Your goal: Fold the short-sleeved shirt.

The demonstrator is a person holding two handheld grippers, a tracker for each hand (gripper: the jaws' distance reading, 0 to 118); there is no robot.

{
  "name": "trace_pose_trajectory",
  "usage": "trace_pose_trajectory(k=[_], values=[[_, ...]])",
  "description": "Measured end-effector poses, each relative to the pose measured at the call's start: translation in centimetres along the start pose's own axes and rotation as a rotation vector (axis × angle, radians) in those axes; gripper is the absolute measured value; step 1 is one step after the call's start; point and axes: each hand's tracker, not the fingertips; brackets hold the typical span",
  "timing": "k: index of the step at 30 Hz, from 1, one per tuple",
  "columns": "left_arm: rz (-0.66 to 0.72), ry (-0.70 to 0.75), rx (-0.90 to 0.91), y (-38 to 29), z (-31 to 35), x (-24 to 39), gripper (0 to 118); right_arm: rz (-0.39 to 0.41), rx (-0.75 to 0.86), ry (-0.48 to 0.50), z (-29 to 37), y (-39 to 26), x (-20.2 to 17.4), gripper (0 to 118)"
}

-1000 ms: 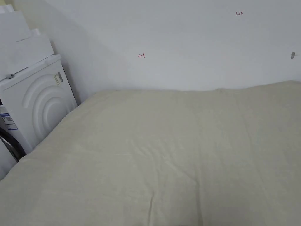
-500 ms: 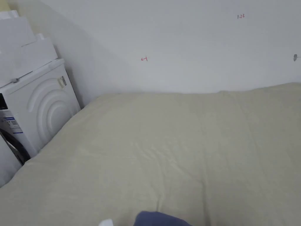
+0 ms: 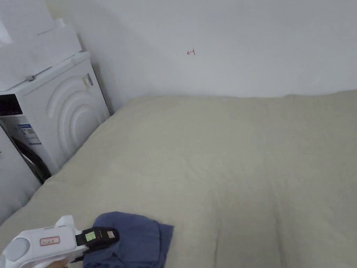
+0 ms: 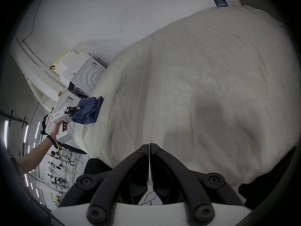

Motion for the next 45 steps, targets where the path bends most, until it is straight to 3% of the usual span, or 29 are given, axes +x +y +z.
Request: trace_pose_trajectory(k=[1, 3, 6, 8, 10, 12, 16, 17, 19, 21, 23, 26, 29, 31, 34, 45], values=[[0.004, 0.059, 0.002, -0.6, -0.4, 0.4, 67, -0.003, -0.011, -0.005, -0.1, 0.1, 0.2, 1], [-0.008, 0.142, 0.022, -1.1, -0.7, -0.5, 86, 0.005, -0.015, -0.036, -0.1, 0.1, 0.1, 1], [-0.06, 0.165, 0.037, -0.7, 1.9, -1.8, 87, 0.034, -0.001, -0.041, 0.7, 0.3, -0.1, 1], [-0.09, 0.283, 0.069, -1.0, 5.5, 0.0, 89, 0.048, 0.02, -0.022, 1.3, 0.6, 0.0, 1], [-0.237, 0.373, 0.174, -2.0, 9.2, 2.7, 89, 0.105, 0.054, -0.037, 2.2, 1.2, -0.1, 2], [-0.36, 0.338, 0.298, -3.3, 13.1, 5.8, 89, 0.182, 0.097, -0.066, 3.3, 1.6, -0.7, 2], [-0.437, 0.143, 0.4, -8.6, 18.2, 15.2, 89, 0.325, 0.218, -0.131, 6.2, 2.8, -2.7, 2], [-0.489, 0.11, 0.497, -10.9, 18.8, 17.8, 88, 0.344, 0.247, -0.131, 7.4, 3.5, -3.5, 2], [-0.547, 0.045, 0.519, -14.1, 18.7, 22.2, 80, 0.375, 0.319, -0.114, 9.3, 4.0, -4.3, 2], [-0.539, -0.013, 0.578, -18.1, 17.7, 26.8, 61, 0.381, 0.369, -0.106, 11.0, 4.7, -4.8, 2], [-0.576, -0.02, 0.552, -21.2, 15.6, 30.5, 32, 0.372, 0.43, -0.094, 12.8, 5.2, -5.2, 2], [-0.744, -0.03, 0.574, -25.4, 12.3, 34.7, 18, 0.415, 0.511, -0.119, 15.1, 5.7, -5.8, 2], [-0.682, -0.14, 0.543, -27.9, 10.5, 36.7, 0, 0.445, 0.56, -0.148, 16.7, 5.7, -6.2, 2], [-0.649, -0.077, 0.598, -30.1, 9.9, 37.7, 0, 0.451, 0.588, -0.168, 17.1, 5.2, -6.2, 1], [-0.757, 0.058, 0.596, -32.0, 9.2, 38.8, 0, 0.49, 0.604, -0.256, 16.7, 4.7, -6.2, 1], [-0.808, 0.067, 0.557, -31.5, 9.2, 38.7, 0, 0.477, 0.606, -0.253, 15.7, 5.0, -7.1, 1]])
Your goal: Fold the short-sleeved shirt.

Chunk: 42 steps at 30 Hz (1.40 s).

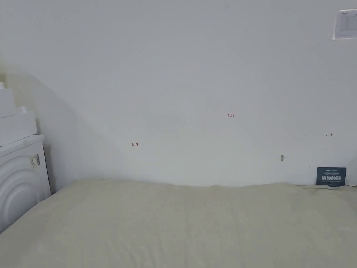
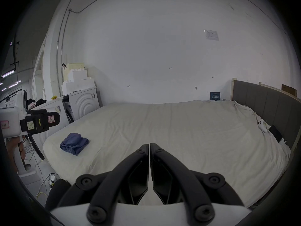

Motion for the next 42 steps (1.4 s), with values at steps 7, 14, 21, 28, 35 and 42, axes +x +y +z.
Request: trace_pose_trajectory(k=[7, 14, 21, 28, 35, 42], values=[[-0.026, -0.003, -0.008, 0.1, 0.0, 0.1, 0, 0.006, -0.01, 0.008, -0.1, 0.1, -0.4, 1], [-0.027, 0.002, -0.038, -0.3, 0.8, 0.3, 6, 0.011, 0.012, -0.096, 1.1, -0.1, -1.3, 4], [-0.065, 0.031, -0.013, -0.3, 2.0, 0.9, 49, 0.021, 0.012, -0.092, 2.1, -0.1, -1.8, 77], [-0.034, 0.019, 0.01, -0.6, 2.1, 0.9, 118, 0.037, 0.031, -0.1, 1.9, -0.1, -2.3, 116], [-0.029, 0.01, -0.003, -0.6, 2.2, 0.9, 118, 0.017, 0.036, -0.112, 1.8, -0.1, -2.3, 117], [-0.02, 0.036, -0.031, -0.7, 2.1, 0.8, 118, 0.034, 0.011, -0.131, 1.8, -0.4, -2.7, 117]])
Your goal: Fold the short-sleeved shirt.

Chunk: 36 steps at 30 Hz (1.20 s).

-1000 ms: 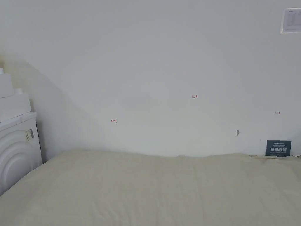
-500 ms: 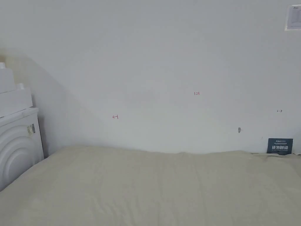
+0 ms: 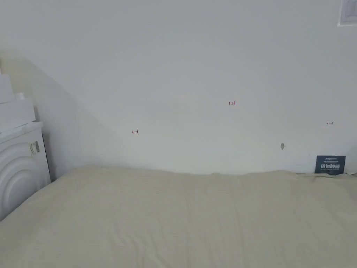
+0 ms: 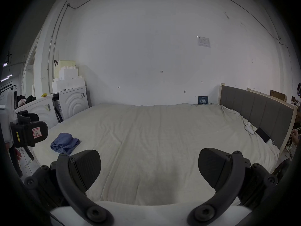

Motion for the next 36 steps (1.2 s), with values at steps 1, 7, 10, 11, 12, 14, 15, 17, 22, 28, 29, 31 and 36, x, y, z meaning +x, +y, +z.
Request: trace_pose_trajectory(k=[1, 7, 10, 11, 12, 14, 15, 17, 22, 28, 29, 31, 36], values=[[0.005, -0.002, -0.003, -0.04, 0.06, -0.08, 118, 0.0, -0.002, 0.005, 0.0, 0.01, 0.0, 117], [0.013, 0.002, -0.005, -0.33, 0.03, -0.27, 118, -0.016, -0.006, 0.015, 0.03, 0.03, -0.04, 117], [0.016, 0.0, -0.004, -0.33, -0.05, -0.35, 118, -0.02, -0.002, 0.019, 0.02, 0.09, 0.01, 117], [0.019, 0.0, -0.006, -0.34, -0.07, -0.37, 118, -0.025, -0.002, 0.022, 0.02, 0.12, 0.03, 117], [0.02, -0.001, -0.006, -0.34, -0.09, -0.37, 118, -0.027, -0.002, 0.024, 0.02, 0.13, 0.04, 117], [0.018, -0.002, -0.008, -0.38, -0.18, -0.39, 118, -0.025, -0.001, 0.022, 0.03, 0.17, -0.01, 117], [0.016, -0.002, -0.01, -0.39, -0.2, -0.38, 118, -0.02, -0.004, 0.021, 0.01, 0.18, -0.03, 117], [0.014, -0.001, -0.006, -0.42, -0.18, -0.37, 118, -0.013, -0.005, 0.014, 0.0, 0.15, -0.08, 117], [0.017, -0.005, -0.005, -0.37, -0.14, -0.35, 118, -0.025, -0.007, 0.023, 0.0, 0.12, 0.02, 117], [0.013, -0.002, -0.005, -0.33, -0.18, -0.35, 118, -0.012, -0.003, 0.013, -0.04, 0.21, 0.01, 117], [0.014, -0.001, -0.006, -0.31, -0.21, -0.36, 118, -0.015, -0.003, 0.018, -0.04, 0.22, 0.08, 117], [0.014, -0.003, -0.006, -0.28, -0.25, -0.38, 118, -0.022, -0.003, 0.02, -0.01, 0.22, 0.1, 117], [0.014, -0.005, -0.009, -0.14, -0.28, -0.4, 118, -0.035, -0.009, 0.027, 0.03, 0.4, 0.18, 117]])
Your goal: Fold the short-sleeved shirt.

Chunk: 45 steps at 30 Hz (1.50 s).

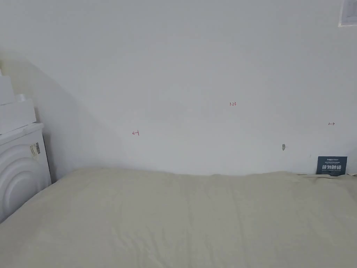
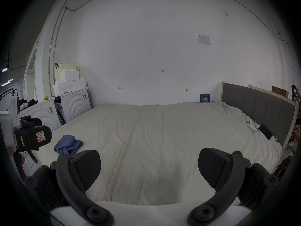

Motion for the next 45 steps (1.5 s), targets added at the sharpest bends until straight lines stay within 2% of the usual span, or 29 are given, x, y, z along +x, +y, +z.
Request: trace_pose_trajectory(k=[2, 5, 7, 10, 12, 14, 19, 22, 27, 36, 37, 39, 42, 45], values=[[0.004, 0.002, 0.003, 0.1, 0.0, 0.0, 118, -0.045, -0.01, 0.037, 0.1, 0.3, 0.1, 117], [0.006, -0.003, -0.003, 0.1, -0.1, 0.0, 118, -0.163, -0.067, 0.181, -0.1, 1.0, 0.5, 117], [0.001, -0.003, -0.005, 0.1, -0.1, 0.1, 118, -0.252, -0.072, 0.189, -0.1, 1.3, 0.6, 117], [0.004, -0.007, -0.009, 0.2, -0.2, 0.0, 118, -0.316, -0.088, 0.22, -0.4, 1.5, 0.8, 117], [0.002, -0.01, -0.009, 0.3, -0.3, 0.0, 118, -0.287, -0.115, 0.157, -0.4, 1.9, 0.3, 117], [-0.002, -0.01, -0.009, 0.4, -0.3, 0.0, 118, -0.21, -0.116, 0.102, -0.1, 2.4, -0.6, 117], [0.005, -0.013, -0.002, 0.8, -0.3, -0.2, 118, -0.146, -0.038, 0.063, 0.9, 3.0, -2.1, 117], [0.003, -0.01, 0.003, 1.0, -0.3, -0.2, 118, -0.171, -0.072, 0.099, 0.5, 3.3, -2.0, 117], [0.006, -0.009, 0.009, 1.2, -0.1, -0.3, 118, -0.152, -0.07, 0.039, 0.0, 2.8, -1.8, 117], [0.01, -0.001, 0.001, 0.9, -0.3, -0.3, 118, -0.155, -0.092, 0.012, -0.7, 2.7, -1.0, 117], [0.006, -0.001, -0.002, 0.9, -0.4, -0.3, 118, -0.162, -0.086, 0.001, -0.8, 2.5, -1.0, 117], [0.002, -0.004, -0.01, 0.8, -0.5, -0.3, 118, -0.185, -0.047, -0.083, -0.6, 2.3, -1.2, 117], [-0.004, 0.005, -0.009, 1.1, -0.4, -0.4, 118, -0.143, -0.091, -0.067, -0.5, 2.0, -1.2, 117], [-0.003, 0.02, 0.005, 1.6, -0.5, -0.4, 118, -0.167, -0.024, 0.008, -0.6, 1.0, -0.1, 117]])
